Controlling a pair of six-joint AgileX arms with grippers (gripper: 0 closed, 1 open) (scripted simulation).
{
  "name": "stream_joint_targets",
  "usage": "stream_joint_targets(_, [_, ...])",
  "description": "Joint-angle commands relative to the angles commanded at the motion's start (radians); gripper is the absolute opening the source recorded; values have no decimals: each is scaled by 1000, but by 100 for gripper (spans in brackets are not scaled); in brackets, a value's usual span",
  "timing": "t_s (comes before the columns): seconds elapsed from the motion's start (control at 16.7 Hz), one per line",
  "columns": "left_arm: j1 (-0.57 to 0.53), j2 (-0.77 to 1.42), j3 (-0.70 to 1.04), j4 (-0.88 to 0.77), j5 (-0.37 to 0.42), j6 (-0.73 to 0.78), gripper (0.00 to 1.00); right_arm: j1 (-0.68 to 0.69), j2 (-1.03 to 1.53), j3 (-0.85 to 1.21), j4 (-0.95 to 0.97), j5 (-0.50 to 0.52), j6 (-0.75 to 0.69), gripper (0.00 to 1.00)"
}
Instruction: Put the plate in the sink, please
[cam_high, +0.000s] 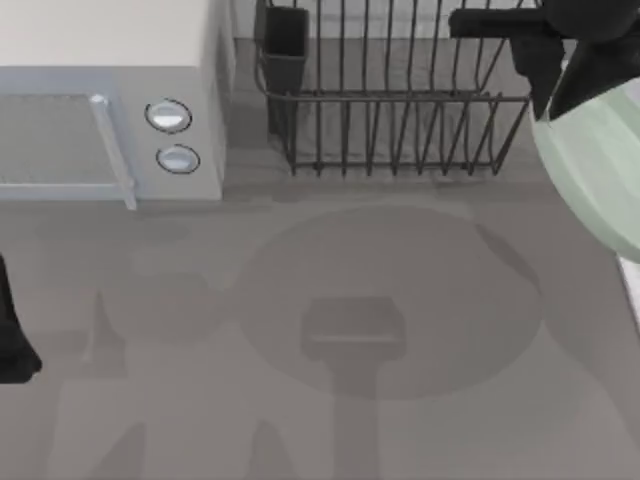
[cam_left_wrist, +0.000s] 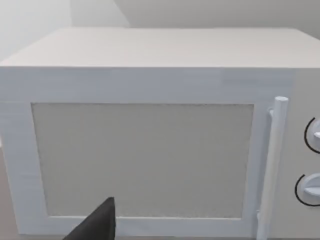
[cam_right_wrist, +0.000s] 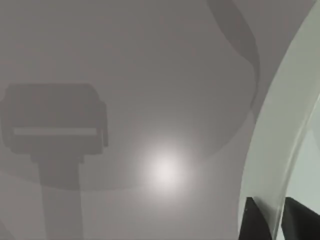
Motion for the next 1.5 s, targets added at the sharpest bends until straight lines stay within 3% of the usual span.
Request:
stream_joint_targets(0.48, [0,0,0,0,0,0,100,-431,533,481,-20,-7,-429,0])
stream_joint_targets(0.9, [0,0,0,0,0,0,100,-486,589,536,-19,-8,-484,0])
stream_joint_targets(1.5, [0,0,0,0,0,0,100,-486,589,536,-19,-8,-484,75])
